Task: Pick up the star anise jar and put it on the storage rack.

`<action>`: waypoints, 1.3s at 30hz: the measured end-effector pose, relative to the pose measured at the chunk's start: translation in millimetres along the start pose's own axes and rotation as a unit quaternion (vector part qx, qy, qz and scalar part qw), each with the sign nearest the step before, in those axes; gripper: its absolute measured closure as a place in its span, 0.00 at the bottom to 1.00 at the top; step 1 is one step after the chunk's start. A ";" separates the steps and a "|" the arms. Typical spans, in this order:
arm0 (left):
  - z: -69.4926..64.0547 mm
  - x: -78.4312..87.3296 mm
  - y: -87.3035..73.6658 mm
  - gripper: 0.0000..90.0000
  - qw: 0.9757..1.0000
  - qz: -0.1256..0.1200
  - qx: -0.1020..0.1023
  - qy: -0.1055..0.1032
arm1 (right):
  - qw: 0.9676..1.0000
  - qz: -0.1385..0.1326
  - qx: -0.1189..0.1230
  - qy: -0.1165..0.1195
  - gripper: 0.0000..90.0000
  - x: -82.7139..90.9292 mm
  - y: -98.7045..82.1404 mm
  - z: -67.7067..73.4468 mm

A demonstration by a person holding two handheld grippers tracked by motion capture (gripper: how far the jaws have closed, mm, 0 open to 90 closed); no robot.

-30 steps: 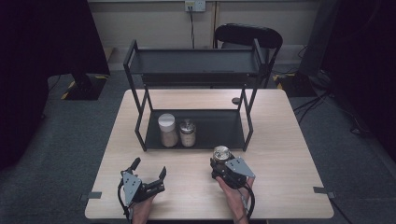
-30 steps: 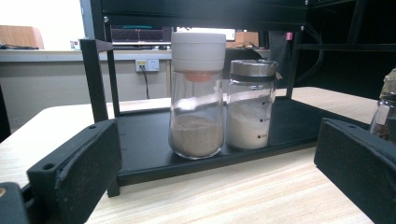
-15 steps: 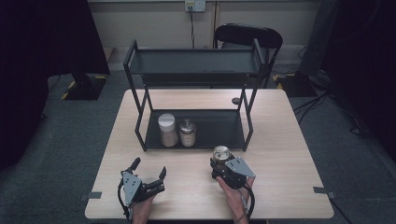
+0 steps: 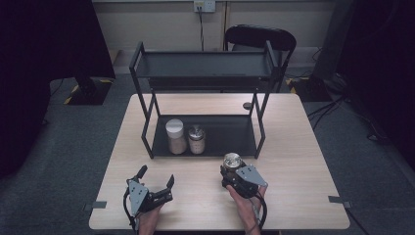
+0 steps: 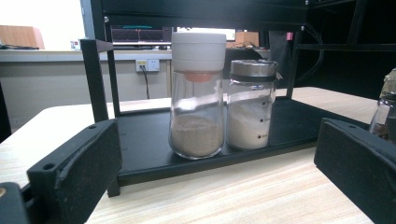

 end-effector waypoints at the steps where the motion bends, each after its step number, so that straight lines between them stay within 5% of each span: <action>1: 0.1 -0.1 0.1 0.00 1.000 0.000 -0.001 0.000 | 1.000 0.001 0.000 0.002 0.34 -0.3 0.3 -0.2; 39: 0.2 -0.4 0.5 0.00 1.000 0.002 0.000 0.000 | 1.000 -0.013 0.001 0.005 0.34 -2.1 24.6 1.7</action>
Point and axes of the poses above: each handheld gripper's, and its own axes: x roughly backward along the jaws, y roughly out of its top, z roughly to its left, the point moved 4 cm from there along -x, roughly forward along the jaws, and after that the axes turned 14 degrees about -z, right-handed, at the moved point
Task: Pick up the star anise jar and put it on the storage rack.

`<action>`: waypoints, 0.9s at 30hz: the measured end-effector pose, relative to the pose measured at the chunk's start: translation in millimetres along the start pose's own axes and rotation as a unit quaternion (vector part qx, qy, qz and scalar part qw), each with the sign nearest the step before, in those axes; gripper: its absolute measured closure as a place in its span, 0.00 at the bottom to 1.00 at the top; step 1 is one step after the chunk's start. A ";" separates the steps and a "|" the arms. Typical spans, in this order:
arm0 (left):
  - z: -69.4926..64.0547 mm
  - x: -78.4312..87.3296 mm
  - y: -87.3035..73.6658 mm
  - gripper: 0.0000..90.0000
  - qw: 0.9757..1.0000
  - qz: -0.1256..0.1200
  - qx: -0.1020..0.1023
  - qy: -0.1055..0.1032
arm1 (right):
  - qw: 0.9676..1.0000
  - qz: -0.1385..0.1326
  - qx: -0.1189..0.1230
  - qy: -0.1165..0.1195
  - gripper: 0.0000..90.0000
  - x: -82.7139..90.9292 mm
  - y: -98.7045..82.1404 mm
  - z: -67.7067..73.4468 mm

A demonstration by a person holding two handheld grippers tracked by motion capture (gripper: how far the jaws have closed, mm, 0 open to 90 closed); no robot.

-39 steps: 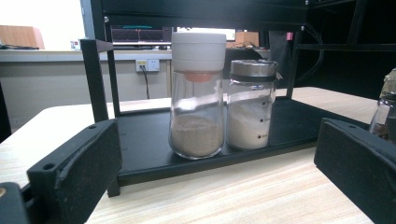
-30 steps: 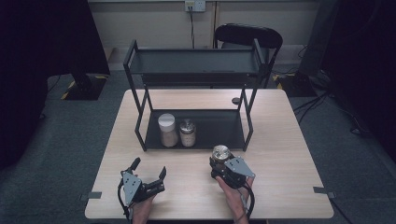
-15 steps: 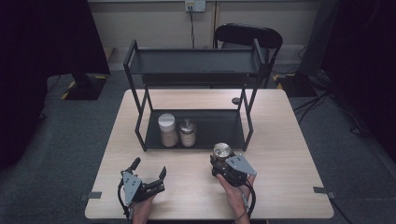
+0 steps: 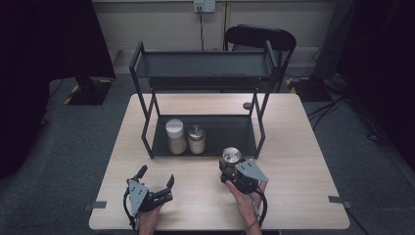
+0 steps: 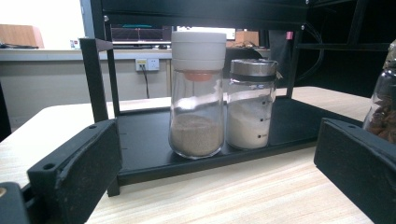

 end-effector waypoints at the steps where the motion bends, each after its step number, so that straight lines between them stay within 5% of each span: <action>1: 0.1 0.0 0.0 0.00 1.000 0.000 0.000 0.000 | 1.000 0.001 0.000 -0.001 0.34 -0.4 0.8 0.3; 27: 0.2 0.1 -0.1 0.00 1.000 0.000 -0.001 -0.001 | 1.000 -0.008 -0.002 -0.001 0.34 -10.6 21.6 -5.6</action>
Point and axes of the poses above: each handheld gripper's, and its own axes: x roughly backward along the jaws, y roughly out of its top, z roughly to its left, the point moved 4 cm from there along -x, roughly forward along the jaws, and after that the axes turned 14 degrees about -z, right-handed, at the moved point
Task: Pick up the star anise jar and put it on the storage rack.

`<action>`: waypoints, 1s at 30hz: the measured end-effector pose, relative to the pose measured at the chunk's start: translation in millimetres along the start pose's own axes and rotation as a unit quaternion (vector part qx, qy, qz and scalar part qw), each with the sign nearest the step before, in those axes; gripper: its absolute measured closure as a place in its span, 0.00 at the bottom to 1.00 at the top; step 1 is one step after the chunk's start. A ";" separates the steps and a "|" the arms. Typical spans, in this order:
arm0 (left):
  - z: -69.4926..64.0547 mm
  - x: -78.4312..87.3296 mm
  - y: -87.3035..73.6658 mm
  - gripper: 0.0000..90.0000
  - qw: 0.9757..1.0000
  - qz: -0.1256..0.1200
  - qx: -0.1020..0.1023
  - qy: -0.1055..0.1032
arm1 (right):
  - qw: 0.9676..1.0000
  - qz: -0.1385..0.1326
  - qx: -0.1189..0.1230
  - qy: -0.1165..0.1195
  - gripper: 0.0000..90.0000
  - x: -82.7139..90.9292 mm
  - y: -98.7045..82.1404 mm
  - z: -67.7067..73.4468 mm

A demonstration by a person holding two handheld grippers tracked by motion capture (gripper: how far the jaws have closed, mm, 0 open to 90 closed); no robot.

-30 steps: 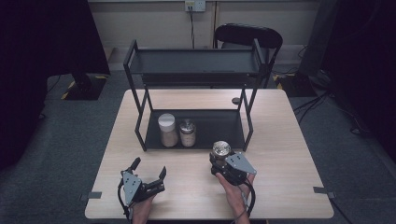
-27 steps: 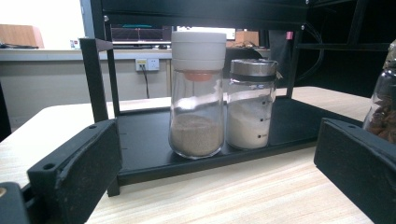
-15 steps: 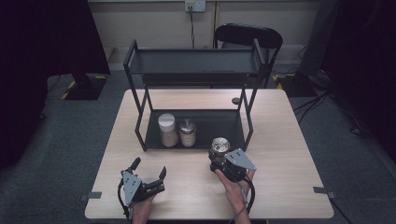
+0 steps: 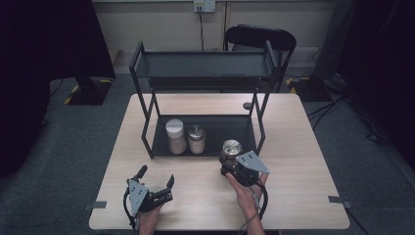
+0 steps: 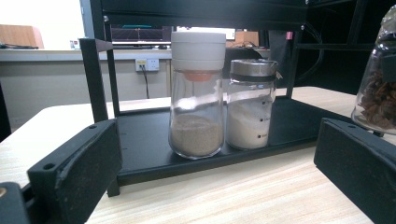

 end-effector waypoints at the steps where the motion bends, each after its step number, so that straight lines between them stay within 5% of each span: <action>1: -0.1 0.0 0.0 0.00 1.000 0.000 0.000 0.000 | 1.000 -0.001 -0.001 0.001 0.34 -0.7 2.0 -0.8; 30: -0.3 0.0 0.0 0.00 1.000 0.000 0.000 0.001 | 1.000 0.012 0.000 0.003 0.34 -32.6 10.4 -2.4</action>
Point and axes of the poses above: each handheld gripper's, and its own axes: x roughly backward along the jaws, y roughly out of its top, z roughly to its left, the point moved 4 cm from there along -x, roughly forward along the jaws, and after that the axes turned 14 degrees about -z, right-handed, at the moved point
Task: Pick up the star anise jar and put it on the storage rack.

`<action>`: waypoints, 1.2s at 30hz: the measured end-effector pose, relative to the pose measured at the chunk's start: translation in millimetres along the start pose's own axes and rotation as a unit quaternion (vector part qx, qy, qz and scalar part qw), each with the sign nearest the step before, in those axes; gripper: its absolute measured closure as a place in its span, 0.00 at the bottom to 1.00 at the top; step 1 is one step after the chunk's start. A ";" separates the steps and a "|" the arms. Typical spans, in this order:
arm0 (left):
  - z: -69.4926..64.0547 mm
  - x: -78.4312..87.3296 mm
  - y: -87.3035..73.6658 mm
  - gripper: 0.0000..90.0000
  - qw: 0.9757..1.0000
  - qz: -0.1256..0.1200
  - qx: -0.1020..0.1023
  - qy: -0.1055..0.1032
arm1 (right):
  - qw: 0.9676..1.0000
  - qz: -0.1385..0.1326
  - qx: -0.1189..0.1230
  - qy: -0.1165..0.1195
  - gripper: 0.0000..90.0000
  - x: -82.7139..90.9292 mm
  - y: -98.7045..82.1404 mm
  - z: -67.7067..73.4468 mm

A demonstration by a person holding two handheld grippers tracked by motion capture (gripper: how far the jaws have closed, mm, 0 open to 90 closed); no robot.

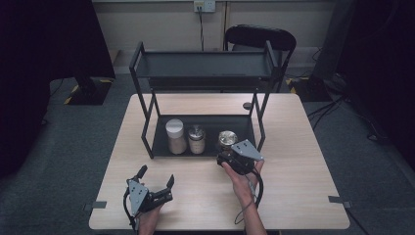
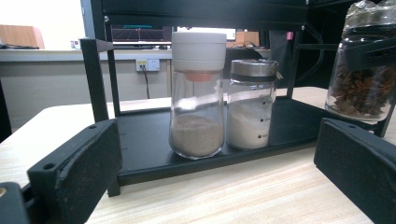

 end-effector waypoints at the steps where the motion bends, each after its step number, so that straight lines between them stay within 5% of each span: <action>1: 0.0 0.0 0.0 0.00 1.000 0.000 0.000 0.000 | 1.000 0.001 0.001 0.000 0.34 -1.2 0.2 -0.1; 36: 1.3 0.0 -0.2 0.00 1.000 -0.001 0.002 -0.005 | 0.998 0.050 0.022 0.002 0.34 -63.0 9.3 -2.0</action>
Point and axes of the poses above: each handheld gripper's, and its own axes: x roughly backward along the jaws, y roughly out of its top, z roughly to its left, the point moved 4 cm from there along -x, roughly forward along the jaws, and after that the axes turned 14 degrees about -z, right-handed, at the moved point
